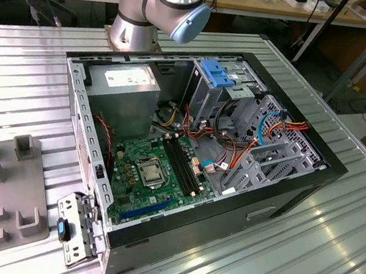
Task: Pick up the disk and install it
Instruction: 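Pick up the disk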
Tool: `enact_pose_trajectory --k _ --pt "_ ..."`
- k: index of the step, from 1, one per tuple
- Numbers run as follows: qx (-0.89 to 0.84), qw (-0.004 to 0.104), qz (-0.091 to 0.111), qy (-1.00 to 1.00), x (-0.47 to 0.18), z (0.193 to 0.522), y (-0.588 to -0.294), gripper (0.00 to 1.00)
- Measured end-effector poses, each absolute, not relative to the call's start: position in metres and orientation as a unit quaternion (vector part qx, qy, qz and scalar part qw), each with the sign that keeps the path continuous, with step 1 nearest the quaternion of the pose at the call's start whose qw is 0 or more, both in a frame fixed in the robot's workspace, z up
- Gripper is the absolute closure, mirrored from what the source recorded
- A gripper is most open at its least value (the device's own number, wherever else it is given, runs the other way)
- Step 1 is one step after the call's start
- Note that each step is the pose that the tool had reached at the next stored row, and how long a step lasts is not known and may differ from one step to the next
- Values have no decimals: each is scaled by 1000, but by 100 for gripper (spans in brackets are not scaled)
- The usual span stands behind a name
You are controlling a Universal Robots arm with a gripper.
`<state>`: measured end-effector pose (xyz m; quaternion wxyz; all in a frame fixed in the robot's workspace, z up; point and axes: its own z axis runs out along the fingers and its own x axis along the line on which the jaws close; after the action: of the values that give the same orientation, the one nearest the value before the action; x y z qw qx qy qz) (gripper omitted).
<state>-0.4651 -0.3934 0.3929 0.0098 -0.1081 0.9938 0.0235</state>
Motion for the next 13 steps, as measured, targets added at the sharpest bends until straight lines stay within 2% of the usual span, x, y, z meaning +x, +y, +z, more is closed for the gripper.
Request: enact_pose_trajectory --k 13 --pt "-228 7 24 973 -465 393 -394 89"
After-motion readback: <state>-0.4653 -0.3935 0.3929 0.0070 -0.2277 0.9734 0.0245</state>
